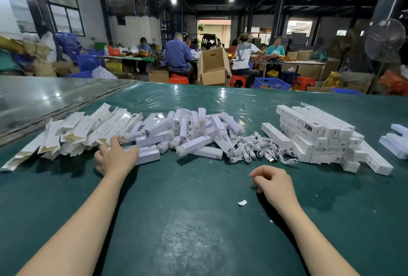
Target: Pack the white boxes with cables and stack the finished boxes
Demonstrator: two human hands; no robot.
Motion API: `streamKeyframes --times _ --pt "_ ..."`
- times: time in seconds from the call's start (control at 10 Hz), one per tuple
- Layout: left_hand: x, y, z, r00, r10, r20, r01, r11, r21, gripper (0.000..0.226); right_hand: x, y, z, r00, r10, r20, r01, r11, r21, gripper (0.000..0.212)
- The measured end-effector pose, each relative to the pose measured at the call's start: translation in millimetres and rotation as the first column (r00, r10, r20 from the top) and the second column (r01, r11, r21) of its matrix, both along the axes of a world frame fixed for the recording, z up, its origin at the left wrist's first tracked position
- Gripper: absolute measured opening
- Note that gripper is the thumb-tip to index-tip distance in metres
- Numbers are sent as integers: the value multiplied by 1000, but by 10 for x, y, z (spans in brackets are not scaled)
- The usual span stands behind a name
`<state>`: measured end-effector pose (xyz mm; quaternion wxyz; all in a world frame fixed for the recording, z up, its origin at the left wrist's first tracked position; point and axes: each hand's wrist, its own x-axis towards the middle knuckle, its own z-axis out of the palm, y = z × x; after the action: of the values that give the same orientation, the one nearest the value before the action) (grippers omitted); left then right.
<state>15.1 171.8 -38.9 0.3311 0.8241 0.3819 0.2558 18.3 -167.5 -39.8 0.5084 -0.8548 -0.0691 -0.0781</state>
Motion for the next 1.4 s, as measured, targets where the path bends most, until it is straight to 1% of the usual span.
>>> streamKeyframes --times 0.1,0.2,0.3,0.4,0.5,0.6,0.7,0.8,0.9,1.0,1.1,1.2,1.3,1.4 --pt "71 119 9 1000 3 -7 -4 997 -71 54 18 19 -12 1000 19 1 -19 999 -45 33" --pt "157 244 -9 999 18 43 -10 982 -190 54 34 11 -24 1000 22 -2 -22 999 -48 34" --pt "223 371 80 997 -30 66 47 959 -281 48 51 16 -25 1000 16 -10 -16 999 -51 34" --pt "248 406 215 974 -100 202 167 921 -352 11 51 31 -19 1000 10 -3 -10 999 -43 35" --pt "207 145 361 936 -89 339 158 971 -182 16 40 59 -24 998 6 55 -6 1000 -9 36" --pt "52 -416 457 840 -214 498 273 961 -49 49 30 125 -24 997 46 61 -55 986 158 32" --pt "-173 -1152 459 601 -432 672 564 825 26 64 -6 193 32 969 241 -61 -168 816 553 8" --pt "-442 -1812 345 402 -411 819 849 503 -164 53 10 158 55 894 440 -89 -167 510 844 65" --pt "-542 -2069 186 417 -362 834 907 235 -351 36 3 56 119 865 500 -47 -62 199 978 90" --pt "-602 -2050 134 468 -504 726 879 187 -438 23 8 -37 145 895 437 -86 59 75 995 42" --pt "-581 -1936 37 561 -592 579 826 354 -439 27 27 -4 120 915 390 -104 72 96 993 9" --pt "-588 -1886 2 591 -604 535 804 391 -447 45 -8 103 114 903 401 -155 141 63 988 9" --pt "-586 -1896 -14 565 -624 539 825 417 -382 41 -75 197 126 892 440 -100 143 -67 987 45" --pt "-575 -1902 -11 553 -556 620 831 420 -365 33 -90 216 127 902 428 -45 128 -166 978 62"
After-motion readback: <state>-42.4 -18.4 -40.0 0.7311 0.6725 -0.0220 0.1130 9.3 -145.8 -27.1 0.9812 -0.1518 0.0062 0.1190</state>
